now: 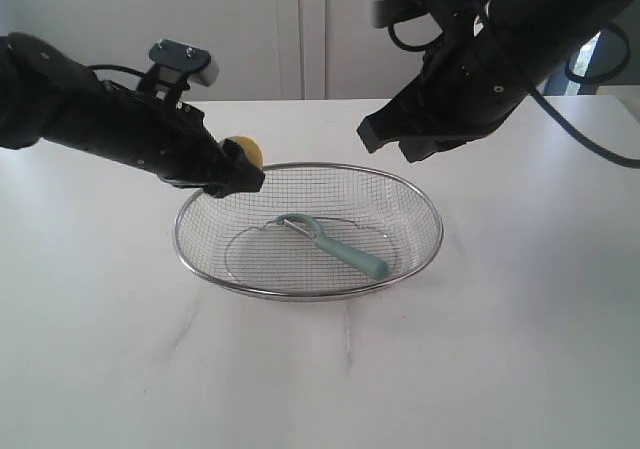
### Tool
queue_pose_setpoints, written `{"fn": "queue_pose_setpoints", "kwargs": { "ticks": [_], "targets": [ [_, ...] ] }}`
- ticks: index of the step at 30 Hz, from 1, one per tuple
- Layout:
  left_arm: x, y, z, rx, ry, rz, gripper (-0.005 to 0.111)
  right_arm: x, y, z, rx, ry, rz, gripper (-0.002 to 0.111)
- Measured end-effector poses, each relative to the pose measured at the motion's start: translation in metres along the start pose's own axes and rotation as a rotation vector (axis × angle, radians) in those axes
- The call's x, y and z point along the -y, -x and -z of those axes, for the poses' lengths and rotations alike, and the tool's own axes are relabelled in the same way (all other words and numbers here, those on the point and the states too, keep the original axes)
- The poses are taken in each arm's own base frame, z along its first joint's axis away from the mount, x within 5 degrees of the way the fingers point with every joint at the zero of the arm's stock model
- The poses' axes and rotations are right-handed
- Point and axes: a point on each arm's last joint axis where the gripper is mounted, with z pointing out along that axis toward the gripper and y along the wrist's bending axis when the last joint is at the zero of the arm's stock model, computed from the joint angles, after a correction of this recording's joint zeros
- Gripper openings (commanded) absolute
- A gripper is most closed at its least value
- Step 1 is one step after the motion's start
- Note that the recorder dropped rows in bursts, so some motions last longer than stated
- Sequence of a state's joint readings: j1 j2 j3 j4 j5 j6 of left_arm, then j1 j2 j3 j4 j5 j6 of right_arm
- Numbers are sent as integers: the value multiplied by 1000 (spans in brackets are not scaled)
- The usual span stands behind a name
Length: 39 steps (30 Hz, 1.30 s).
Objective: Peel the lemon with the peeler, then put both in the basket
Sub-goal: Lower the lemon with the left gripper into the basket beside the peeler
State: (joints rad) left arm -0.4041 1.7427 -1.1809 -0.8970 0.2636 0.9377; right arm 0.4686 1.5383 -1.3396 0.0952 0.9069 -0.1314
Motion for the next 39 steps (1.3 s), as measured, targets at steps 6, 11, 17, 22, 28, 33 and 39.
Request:
{"fn": "queue_pose_setpoints", "kwargs": {
  "ticks": [6, 11, 17, 22, 28, 33, 39],
  "targets": [
    [-6, -14, -21, -53, -6, 33, 0, 0, 0, 0, 0, 0, -2, 0],
    [-9, -22, -33, -81, -10, 59, 0, 0, 0, 0, 0, 0, -2, 0],
    [-12, -33, -46, -118, -16, 76, 7, 0, 0, 0, 0, 0, -2, 0],
    [-12, -40, -53, -143, -41, 85, 35, 0, 0, 0, 0, 0, -2, 0],
    [-11, -39, -54, -135, -47, 100, 71, 0, 0, 0, 0, 0, -2, 0],
    [-11, -38, -54, -132, -50, 108, 73, 0, 0, 0, 0, 0, -2, 0],
    [-10, -38, -54, -132, -50, 106, 73, 0, 0, 0, 0, 0, -2, 0]
  ]
}}
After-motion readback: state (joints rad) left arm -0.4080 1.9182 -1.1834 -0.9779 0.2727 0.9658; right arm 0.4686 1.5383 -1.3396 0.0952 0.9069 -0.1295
